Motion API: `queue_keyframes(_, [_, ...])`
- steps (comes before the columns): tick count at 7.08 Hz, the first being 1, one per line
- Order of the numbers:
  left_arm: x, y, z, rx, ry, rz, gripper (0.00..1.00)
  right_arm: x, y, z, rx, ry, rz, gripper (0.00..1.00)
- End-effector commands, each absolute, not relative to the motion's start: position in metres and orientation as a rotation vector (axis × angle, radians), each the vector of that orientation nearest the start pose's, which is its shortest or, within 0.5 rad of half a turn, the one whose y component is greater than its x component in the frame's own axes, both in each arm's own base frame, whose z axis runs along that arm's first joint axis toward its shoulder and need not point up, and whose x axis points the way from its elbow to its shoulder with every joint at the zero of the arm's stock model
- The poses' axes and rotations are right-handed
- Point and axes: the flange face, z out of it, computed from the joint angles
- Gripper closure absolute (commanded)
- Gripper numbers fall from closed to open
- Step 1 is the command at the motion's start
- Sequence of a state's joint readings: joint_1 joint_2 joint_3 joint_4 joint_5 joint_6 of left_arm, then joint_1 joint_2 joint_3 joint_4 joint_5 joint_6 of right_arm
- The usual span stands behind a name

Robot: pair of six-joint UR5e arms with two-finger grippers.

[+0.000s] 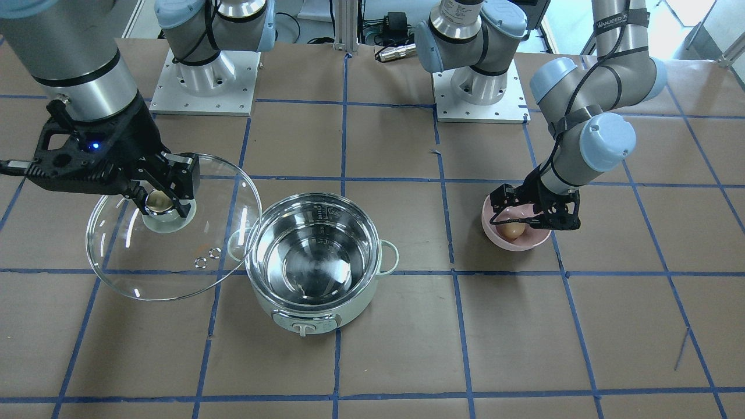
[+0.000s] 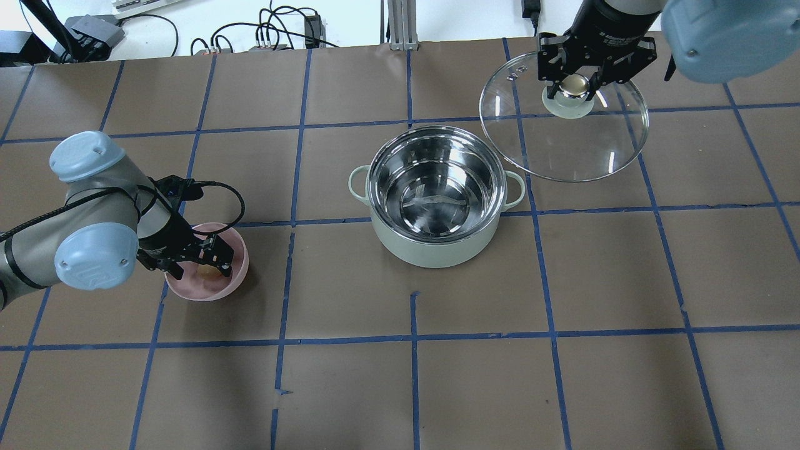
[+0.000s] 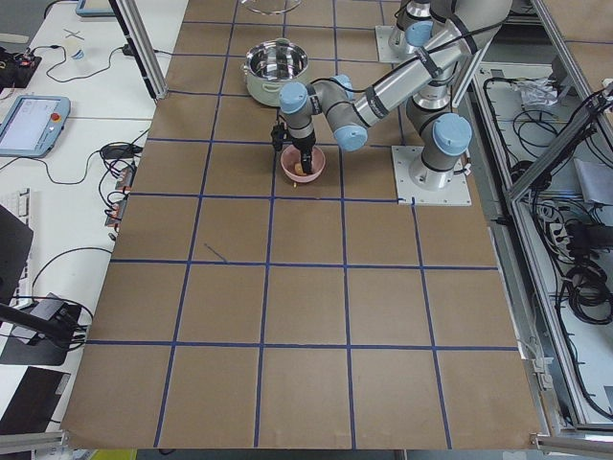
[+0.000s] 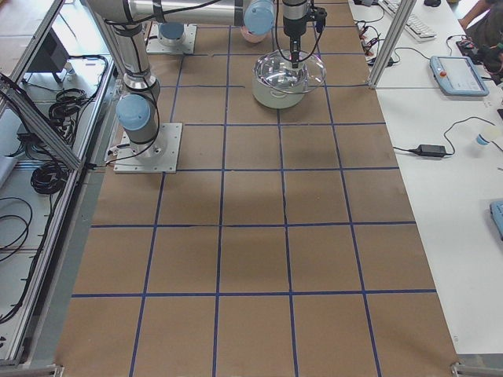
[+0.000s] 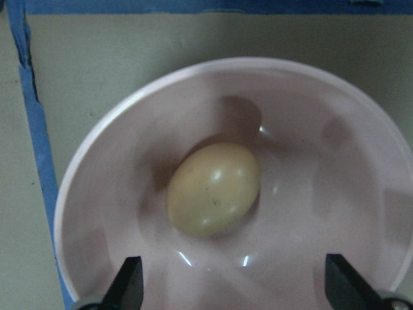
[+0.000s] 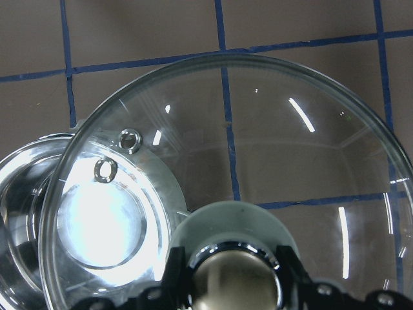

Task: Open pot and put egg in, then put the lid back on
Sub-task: 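Lift the glass lid off the pot with the right gripper and move it aside, then lower the left gripper into the pink bowl and close on the egg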

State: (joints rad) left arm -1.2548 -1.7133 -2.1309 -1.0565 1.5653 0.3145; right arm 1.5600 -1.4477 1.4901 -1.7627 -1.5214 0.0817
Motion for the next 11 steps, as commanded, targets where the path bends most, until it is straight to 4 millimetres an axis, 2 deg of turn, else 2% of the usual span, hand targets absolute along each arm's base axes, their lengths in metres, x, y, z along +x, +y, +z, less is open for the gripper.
queue_keyframes(1, [0.009,-0.46,0.215,-0.006,3.193,0.267,0.0,0.112,-0.561,0.486,0.105,3.077,-0.226,0.56])
queue_keyframes(2, [0.01,-0.462,0.217,-0.004,3.19,0.234,0.0,0.092,-0.557,0.492,0.106,3.084,-0.206,0.56])
queue_keyframes(3, [0.011,-0.464,0.218,-0.003,3.184,0.197,0.0,0.084,-0.555,0.493,0.114,3.075,-0.195,0.56])
queue_keyframes(7, [0.012,-0.471,0.223,-0.008,3.178,0.111,0.0,0.089,-0.554,0.495,0.102,3.073,-0.199,0.56])
queue_keyframes(11, [0.012,-0.471,0.218,-0.009,3.185,0.11,0.01,0.09,-0.552,0.496,0.102,3.072,-0.202,0.55])
